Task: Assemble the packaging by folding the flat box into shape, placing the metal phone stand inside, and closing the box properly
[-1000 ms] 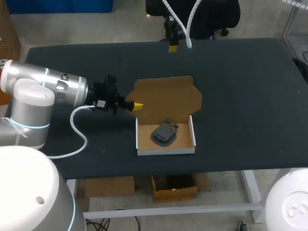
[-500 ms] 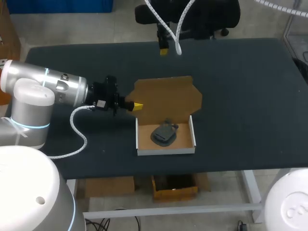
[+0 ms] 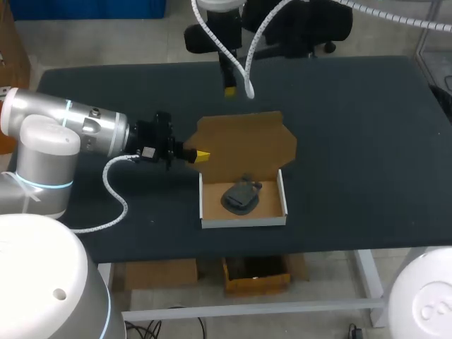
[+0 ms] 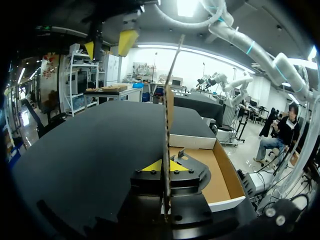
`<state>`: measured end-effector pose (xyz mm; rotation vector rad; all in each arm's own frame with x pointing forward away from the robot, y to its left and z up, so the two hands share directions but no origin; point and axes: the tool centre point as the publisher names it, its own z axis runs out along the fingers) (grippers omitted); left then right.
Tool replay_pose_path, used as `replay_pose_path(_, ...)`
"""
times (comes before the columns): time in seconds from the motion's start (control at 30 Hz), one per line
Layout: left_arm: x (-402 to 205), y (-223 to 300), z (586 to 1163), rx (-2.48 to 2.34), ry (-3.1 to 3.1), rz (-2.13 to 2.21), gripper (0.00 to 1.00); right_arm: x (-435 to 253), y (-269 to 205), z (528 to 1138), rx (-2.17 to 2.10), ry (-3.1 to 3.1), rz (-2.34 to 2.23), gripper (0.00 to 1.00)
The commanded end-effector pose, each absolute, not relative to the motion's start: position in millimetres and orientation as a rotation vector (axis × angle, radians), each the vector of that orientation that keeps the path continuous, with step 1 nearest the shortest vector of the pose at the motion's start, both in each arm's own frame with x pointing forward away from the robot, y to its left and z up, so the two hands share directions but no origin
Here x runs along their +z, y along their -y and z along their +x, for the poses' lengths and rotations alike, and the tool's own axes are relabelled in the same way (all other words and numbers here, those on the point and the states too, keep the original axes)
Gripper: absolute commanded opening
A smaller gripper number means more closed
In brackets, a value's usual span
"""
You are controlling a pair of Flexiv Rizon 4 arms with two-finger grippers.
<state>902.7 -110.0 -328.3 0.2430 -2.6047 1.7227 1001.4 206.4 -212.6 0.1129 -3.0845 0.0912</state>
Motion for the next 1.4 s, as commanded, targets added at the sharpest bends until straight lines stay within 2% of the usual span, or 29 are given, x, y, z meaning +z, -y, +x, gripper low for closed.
replay_pose_path(0.03, -333, 111, 901, 1.727, 2.604, 0.244, 0.00, -215, -201, 983, 0.057, 3.114, 0.117, 0.47)
replay_pose_path(1.4, -333, 111, 901, 1.727, 2.604, 0.244, 0.00, -227, -180, 922, 0.062, 3.092, 0.066, 0.47)
